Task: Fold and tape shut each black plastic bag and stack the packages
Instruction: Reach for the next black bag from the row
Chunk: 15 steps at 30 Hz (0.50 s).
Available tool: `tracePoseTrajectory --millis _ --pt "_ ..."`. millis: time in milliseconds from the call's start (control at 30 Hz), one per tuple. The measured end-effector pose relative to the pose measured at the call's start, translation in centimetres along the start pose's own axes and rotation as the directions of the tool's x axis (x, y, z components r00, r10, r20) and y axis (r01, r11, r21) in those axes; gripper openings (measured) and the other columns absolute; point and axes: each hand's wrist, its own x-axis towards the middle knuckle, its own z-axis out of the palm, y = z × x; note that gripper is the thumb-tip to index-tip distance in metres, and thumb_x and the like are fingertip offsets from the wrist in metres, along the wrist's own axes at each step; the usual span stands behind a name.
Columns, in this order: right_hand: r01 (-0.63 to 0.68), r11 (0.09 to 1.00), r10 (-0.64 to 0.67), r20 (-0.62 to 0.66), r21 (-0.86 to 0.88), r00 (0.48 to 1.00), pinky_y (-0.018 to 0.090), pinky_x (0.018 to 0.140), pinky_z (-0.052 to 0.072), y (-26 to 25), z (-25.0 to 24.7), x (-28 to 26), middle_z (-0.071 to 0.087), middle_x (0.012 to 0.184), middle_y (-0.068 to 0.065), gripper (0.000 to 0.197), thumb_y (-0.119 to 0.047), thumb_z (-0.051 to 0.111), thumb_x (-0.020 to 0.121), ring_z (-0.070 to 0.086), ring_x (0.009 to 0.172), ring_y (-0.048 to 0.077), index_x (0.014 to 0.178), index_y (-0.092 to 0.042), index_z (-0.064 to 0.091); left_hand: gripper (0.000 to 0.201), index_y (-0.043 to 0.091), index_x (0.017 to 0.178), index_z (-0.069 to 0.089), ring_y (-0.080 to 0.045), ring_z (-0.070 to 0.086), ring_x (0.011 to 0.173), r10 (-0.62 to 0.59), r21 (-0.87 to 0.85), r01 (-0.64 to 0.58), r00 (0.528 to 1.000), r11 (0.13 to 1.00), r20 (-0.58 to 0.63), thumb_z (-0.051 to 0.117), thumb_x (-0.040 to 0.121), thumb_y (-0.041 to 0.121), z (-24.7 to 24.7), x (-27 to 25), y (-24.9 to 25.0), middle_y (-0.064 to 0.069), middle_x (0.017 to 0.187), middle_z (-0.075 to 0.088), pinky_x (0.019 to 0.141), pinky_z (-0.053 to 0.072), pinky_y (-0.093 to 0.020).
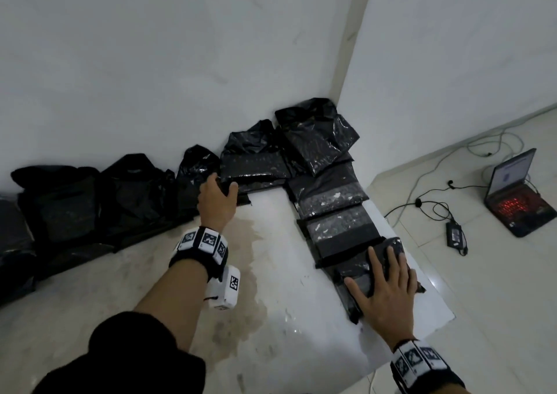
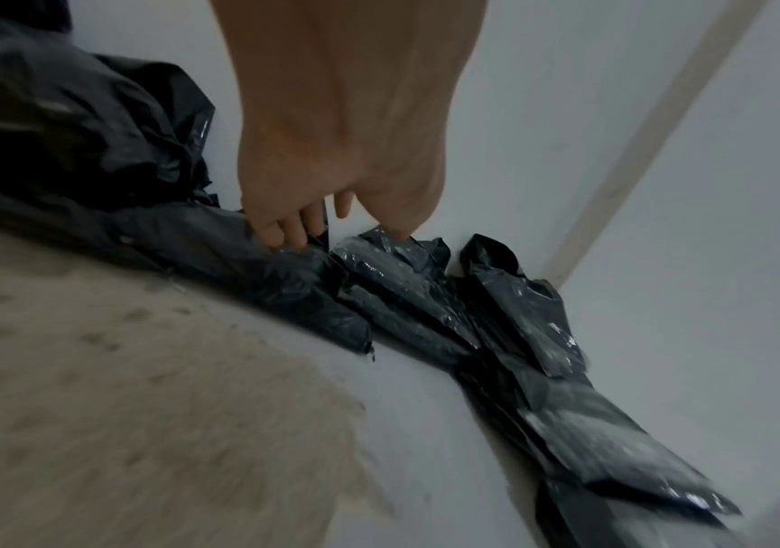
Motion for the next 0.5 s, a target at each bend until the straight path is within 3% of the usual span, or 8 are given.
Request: tracePoseTrajectory --millis 133,233,300,400,500 --pt "-0.003 1.000 0.003 -0.020 -0.007 1.000 0.060 0.121 0.016 0.2 0.5 0.2 0.028 0.163 0.016 0.092 -0.084 0.026 0.088 0.020 0.153 0.038 0.156 -0.024 0.038 0.076 0.008 0.155 0.027 -0.042 0.034 0.141 -0.082 0.074 0.081 0.997 0.994 0.009 0.051 0.099 0.052 1.4 3.6 1.8 -0.019 0.157 0.035 0.115 0.028 -0.054" --pt "-0.006 1.000 0.006 -0.050 0.004 0.999 0.061 0.120 0.020 0.1 0.7 0.3 0.031 0.162 0.017 0.093 -0.085 0.025 0.088 0.023 0.152 0.039 0.152 -0.021 0.045 0.076 0.005 0.151 0.035 -0.042 0.040 0.137 -0.199 0.049 0.199 0.980 0.979 -0.005 0.052 0.097 0.056 2.4 6.2 2.6 -0.019 0.152 0.043 0.113 0.029 -0.055" --pt "0.001 1.000 0.000 -0.088 0.010 0.996 0.061 0.118 0.022 0.0 0.8 0.4 0.034 0.160 0.018 0.092 -0.084 0.026 0.088 0.027 0.150 0.040 0.148 -0.019 0.051 0.068 0.001 0.140 0.048 -0.042 0.049 0.129 -0.263 -0.036 0.263 0.964 0.964 -0.019 0.056 0.097 0.052 2.5 7.5 3.0 -0.021 0.142 0.052 0.108 0.037 -0.052" --pt "0.000 1.000 0.002 -0.116 0.012 0.993 0.062 0.117 0.023 -0.2 0.8 0.4 0.038 0.158 0.019 0.093 -0.083 0.026 0.088 0.031 0.148 0.043 0.145 -0.016 0.055 0.046 -0.004 0.121 0.062 -0.039 0.058 0.114 -0.254 -0.253 0.252 0.967 0.934 0.026 0.060 0.099 0.037 2.5 7.9 3.1 -0.020 0.123 0.063 0.092 0.046 -0.038" --pt "-0.003 1.000 0.004 -0.112 0.009 0.994 0.061 0.118 0.021 -0.5 0.6 0.2 0.037 0.158 0.019 0.094 -0.084 0.025 0.088 0.030 0.148 0.043 0.145 -0.016 0.055 0.038 0.004 0.119 0.060 -0.028 0.062 0.107 -0.221 -0.498 0.229 0.972 0.836 0.075 0.064 0.097 0.034 1.8 6.9 2.7 -0.012 0.119 0.064 0.098 0.052 -0.042"
